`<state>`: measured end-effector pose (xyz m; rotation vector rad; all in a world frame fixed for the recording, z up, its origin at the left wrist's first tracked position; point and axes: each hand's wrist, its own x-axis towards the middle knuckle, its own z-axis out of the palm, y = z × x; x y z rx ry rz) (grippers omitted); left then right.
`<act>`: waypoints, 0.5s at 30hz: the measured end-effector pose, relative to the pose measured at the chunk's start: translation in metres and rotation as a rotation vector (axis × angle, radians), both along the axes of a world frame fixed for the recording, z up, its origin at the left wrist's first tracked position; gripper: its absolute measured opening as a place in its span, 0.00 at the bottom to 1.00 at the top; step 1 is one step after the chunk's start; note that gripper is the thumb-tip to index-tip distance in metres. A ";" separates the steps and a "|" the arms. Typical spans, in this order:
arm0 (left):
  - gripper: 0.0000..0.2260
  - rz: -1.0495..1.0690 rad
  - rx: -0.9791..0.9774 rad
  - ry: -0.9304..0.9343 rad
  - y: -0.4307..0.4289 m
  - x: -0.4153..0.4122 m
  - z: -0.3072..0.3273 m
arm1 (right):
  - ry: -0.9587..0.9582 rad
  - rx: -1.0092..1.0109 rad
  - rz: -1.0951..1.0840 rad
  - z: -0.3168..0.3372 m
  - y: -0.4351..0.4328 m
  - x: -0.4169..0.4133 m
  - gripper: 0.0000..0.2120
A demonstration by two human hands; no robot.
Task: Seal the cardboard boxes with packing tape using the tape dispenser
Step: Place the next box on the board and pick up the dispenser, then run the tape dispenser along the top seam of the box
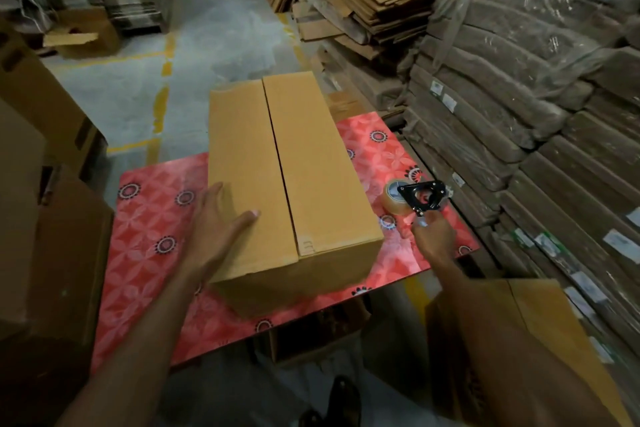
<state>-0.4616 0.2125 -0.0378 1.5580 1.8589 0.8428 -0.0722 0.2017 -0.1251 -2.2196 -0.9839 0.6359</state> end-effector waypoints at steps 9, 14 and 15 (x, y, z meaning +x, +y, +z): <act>0.43 0.009 -0.063 0.070 0.026 0.007 -0.003 | -0.156 -0.375 0.097 -0.079 0.044 0.045 0.29; 0.44 0.006 -0.091 0.047 0.024 0.011 0.002 | -0.098 -0.382 0.101 -0.078 0.059 0.044 0.20; 0.44 0.013 -0.099 0.031 0.024 0.014 0.003 | -0.021 -0.382 0.102 -0.079 0.066 0.047 0.18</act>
